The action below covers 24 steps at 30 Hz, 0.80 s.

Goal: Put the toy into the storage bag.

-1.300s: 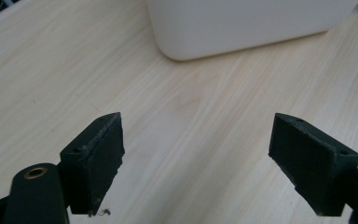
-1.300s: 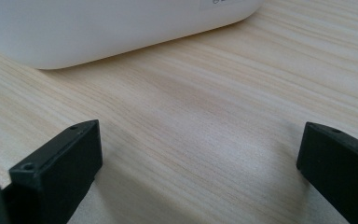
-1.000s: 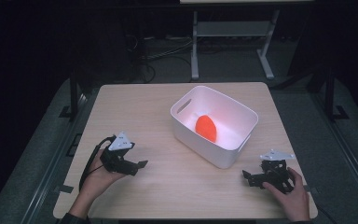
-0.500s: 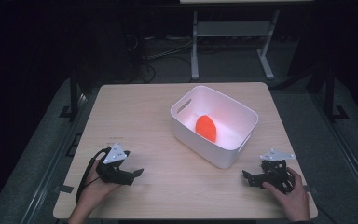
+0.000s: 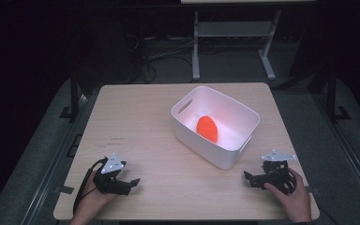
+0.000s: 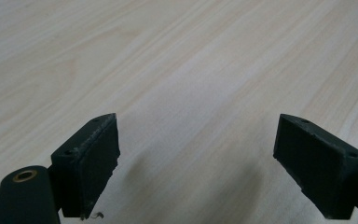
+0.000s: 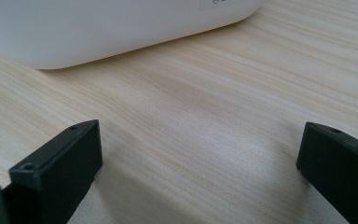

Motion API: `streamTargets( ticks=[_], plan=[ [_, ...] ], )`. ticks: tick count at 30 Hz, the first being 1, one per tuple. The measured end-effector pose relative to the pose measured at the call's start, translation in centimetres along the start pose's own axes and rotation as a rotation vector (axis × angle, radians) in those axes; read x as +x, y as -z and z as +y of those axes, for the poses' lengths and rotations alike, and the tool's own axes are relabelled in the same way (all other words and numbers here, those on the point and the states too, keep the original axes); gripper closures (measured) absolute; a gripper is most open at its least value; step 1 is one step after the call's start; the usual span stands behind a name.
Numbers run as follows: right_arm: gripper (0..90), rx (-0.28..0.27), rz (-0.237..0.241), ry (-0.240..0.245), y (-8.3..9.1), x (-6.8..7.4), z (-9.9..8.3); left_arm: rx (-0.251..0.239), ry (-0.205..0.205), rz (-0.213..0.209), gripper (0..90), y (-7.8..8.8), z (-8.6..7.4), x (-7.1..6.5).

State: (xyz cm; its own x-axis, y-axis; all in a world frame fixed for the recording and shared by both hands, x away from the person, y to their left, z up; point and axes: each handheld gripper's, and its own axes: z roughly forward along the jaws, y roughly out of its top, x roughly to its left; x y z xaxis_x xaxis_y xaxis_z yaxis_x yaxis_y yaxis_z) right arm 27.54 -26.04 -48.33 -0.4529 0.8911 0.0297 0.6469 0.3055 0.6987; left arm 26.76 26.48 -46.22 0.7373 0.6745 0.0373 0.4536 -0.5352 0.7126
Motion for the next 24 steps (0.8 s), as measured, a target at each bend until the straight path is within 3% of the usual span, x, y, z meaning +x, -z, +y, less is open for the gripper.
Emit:
streamTargets(
  ticks=[9, 12, 24],
  plan=[
    [0.0, 0.0, 0.0, 0.0, 0.0, 0.0, 0.0, 0.014, 0.011, -0.004, 12.7, -0.5, -0.9, 0.1],
    [0.0, 0.0, 0.0, 0.0, 0.0, 0.0, 0.0, -0.01, 0.031, -0.016, 12.6, -0.5, -1.3, 0.3],
    [0.0, 0.001, 0.001, -0.003, 0.0, 0.0, 0.0, -0.008, 0.033, -0.012, 12.7, -0.4, -1.3, 0.2]
  ],
)
